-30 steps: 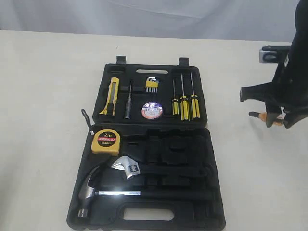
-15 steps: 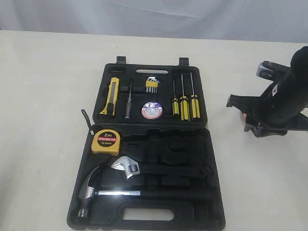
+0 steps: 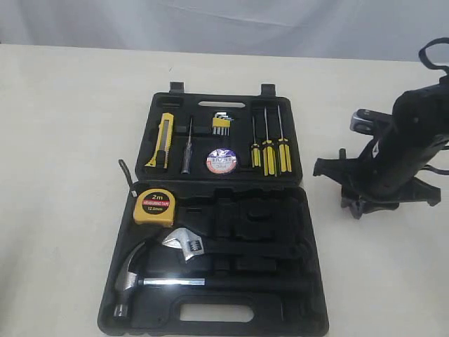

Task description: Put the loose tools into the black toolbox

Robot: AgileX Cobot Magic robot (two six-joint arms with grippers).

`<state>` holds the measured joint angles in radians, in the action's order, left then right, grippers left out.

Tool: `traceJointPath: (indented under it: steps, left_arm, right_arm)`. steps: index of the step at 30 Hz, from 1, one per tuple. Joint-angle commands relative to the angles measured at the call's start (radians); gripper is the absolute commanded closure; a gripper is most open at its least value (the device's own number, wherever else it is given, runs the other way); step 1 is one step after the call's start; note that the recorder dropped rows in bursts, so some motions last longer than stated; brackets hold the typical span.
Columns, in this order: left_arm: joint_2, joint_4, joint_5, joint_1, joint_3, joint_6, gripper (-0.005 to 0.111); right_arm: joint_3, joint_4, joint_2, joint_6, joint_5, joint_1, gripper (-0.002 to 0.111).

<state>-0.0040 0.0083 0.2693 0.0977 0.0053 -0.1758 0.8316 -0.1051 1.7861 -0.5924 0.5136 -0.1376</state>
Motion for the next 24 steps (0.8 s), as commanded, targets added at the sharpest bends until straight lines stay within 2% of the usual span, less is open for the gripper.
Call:
traceJointPath:
  steps: [1,3,5,9,11,12,16,24]
  left_arm:
    - [0.004,-0.008,0.003,0.006,-0.005,0.0,0.107]
    - [0.004,-0.008,0.003,0.006,-0.005,0.0,0.107]
    - [0.004,-0.008,0.003,0.006,-0.005,0.0,0.107]
    - [0.004,-0.008,0.003,0.006,-0.005,0.0,0.107]
    - [0.004,-0.008,0.003,0.006,-0.005,0.0,0.107]
    - [0.004,-0.008,0.003,0.006,-0.005,0.0,0.107]
    - [0.004,-0.008,0.003,0.006,-0.005,0.0,0.107]
    - [0.004,-0.008,0.003,0.006,-0.005,0.0,0.107]
  right_arm:
    - [0.006,-0.021,0.008,0.01,-0.012,-0.029,0.108]
    - [0.006,-0.021,0.008,0.01,-0.006,-0.029,0.104]
    - [0.006,-0.021,0.008,0.01,0.01,-0.029,0.092]
    - [0.006,-0.021,0.008,0.01,0.005,-0.029,0.058]
    - [0.008,-0.001,0.008,0.01,0.005,-0.029,0.045]
    - [0.013,0.018,0.008,0.02,0.01,-0.029,0.042]
    - [0.082,0.071,0.0,0.142,0.127,-0.029,0.042]
    - [0.321,0.122,-0.087,0.632,0.538,-0.029,0.042]
